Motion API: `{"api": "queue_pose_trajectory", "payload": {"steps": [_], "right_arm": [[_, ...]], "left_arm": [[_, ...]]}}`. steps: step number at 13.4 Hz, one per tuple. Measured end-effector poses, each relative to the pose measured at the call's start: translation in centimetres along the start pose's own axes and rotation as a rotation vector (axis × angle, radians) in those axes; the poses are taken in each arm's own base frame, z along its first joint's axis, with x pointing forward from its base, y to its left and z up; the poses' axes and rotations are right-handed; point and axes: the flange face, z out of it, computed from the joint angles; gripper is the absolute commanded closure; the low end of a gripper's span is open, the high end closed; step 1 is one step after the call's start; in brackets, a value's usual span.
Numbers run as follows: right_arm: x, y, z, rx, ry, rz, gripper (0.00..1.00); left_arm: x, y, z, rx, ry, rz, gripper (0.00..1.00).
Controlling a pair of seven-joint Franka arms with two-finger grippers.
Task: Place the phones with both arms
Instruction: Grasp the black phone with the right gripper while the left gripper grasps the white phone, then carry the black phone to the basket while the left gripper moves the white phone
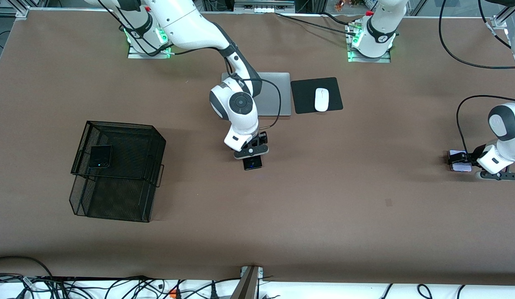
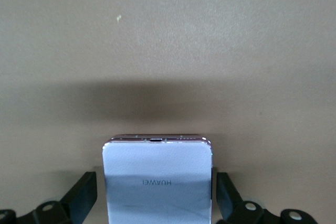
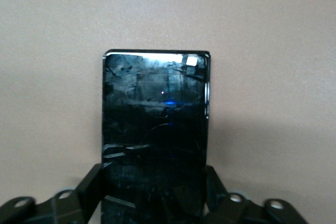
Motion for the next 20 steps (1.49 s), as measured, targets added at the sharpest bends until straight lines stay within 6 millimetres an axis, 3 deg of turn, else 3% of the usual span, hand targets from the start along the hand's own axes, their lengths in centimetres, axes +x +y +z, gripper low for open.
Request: {"api": "queue_pose_trajectory", "payload": {"steps": [2, 3, 4, 5, 7, 9, 12, 14, 17, 19, 20], "right_arm": [[0.2, -0.2, -0.7, 0.003, 0.001, -0.001, 1.00], [0.5, -0.4, -1.6, 0.004, -0.003, -0.001, 1.00], [0.8, -0.6, -3.1, 0.005, -0.008, -0.001, 1.00], [1.2, -0.8, -5.3, 0.006, -0.017, 0.002, 1.00], [2.0, -0.4, -10.8, 0.002, -0.039, 0.020, 1.00], [3.1, 2.4, -16.5, -0.015, -0.059, 0.061, 1.00], [4.6, 10.6, -22.4, -0.083, -0.119, 0.177, 1.00], [4.9, 17.7, -24.2, -0.118, -0.149, 0.245, 1.00], [3.4, 29.6, -24.5, -0.133, -0.202, 0.283, 1.00], [1.8, 36.0, -23.7, -0.129, -0.228, 0.290, 1.00], [1.0, 38.2, -22.6, -0.126, -0.232, 0.295, 1.00]], "left_arm": [[-0.1, 0.1, 0.4, -0.004, -0.005, 0.001, 0.72], [-0.1, 0.1, 0.3, -0.004, -0.005, 0.002, 0.74], [-0.1, 0.3, 0.3, -0.008, -0.010, 0.003, 0.82], [-0.1, 0.6, 0.3, -0.016, -0.027, 0.008, 0.83], [0.5, 2.1, -0.5, -0.044, -0.075, 0.030, 0.84], [2.3, 5.4, -3.3, -0.083, -0.129, 0.081, 0.84], [5.5, 11.8, -9.0, -0.094, -0.199, 0.166, 0.87], [7.5, 18.1, -11.3, -0.070, -0.229, 0.233, 0.88], [8.8, 30.7, -10.9, -0.045, -0.259, 0.250, 0.87], [8.4, 39.0, -9.1, -0.142, -0.299, 0.185, 0.87], [8.1, 43.0, -8.2, -0.190, -0.303, 0.160, 0.87]]}}
